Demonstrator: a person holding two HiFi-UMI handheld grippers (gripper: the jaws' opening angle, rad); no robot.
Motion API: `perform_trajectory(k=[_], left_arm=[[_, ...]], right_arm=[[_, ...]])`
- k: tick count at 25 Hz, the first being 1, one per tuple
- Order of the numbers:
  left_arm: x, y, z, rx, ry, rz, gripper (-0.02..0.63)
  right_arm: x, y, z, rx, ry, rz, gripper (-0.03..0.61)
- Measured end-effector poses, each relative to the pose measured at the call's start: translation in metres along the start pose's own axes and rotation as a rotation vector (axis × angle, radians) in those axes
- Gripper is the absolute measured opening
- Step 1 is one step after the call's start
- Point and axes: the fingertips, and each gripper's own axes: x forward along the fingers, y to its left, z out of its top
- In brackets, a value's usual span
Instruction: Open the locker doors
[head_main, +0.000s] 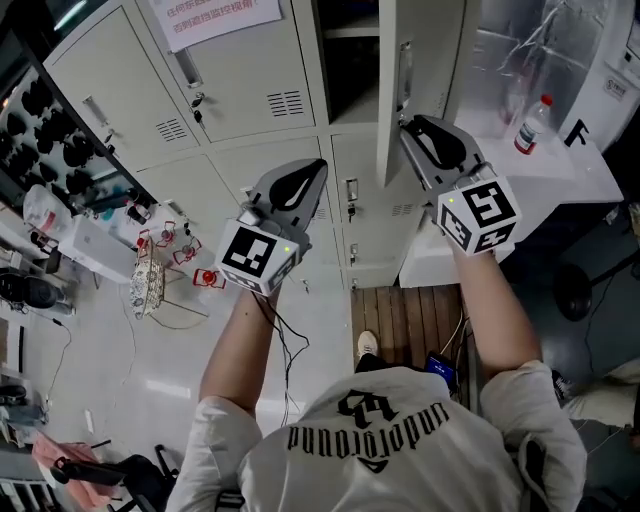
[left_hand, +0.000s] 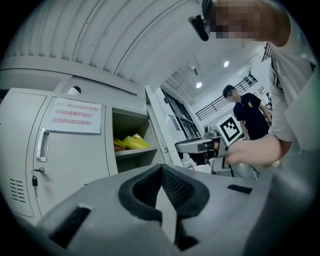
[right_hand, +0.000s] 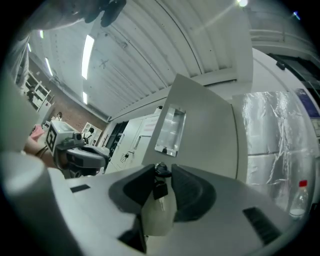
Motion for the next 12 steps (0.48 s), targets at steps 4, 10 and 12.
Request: perform_trajectory(k=[4,10,12], left_arm=[[0.003,-0.021,0.008,-0.003,-0.011,-0.024,0.007],[0.010,-0.044,0.010,-0.011,-0.017,-0.056,0.008],[0.012,-0.050,0.010,-0.014,-0.015,-0.063,0.008]], right_arm=[[-0.036,-0.017,0.003,0.011,-0.003,-0.010,0.115],[-0.081,-0.050,0.001,0.003,-0.014,0.000,0.118],[-0.092,-0.061,0.000,0.000,-0.020,0.016,0.118]])
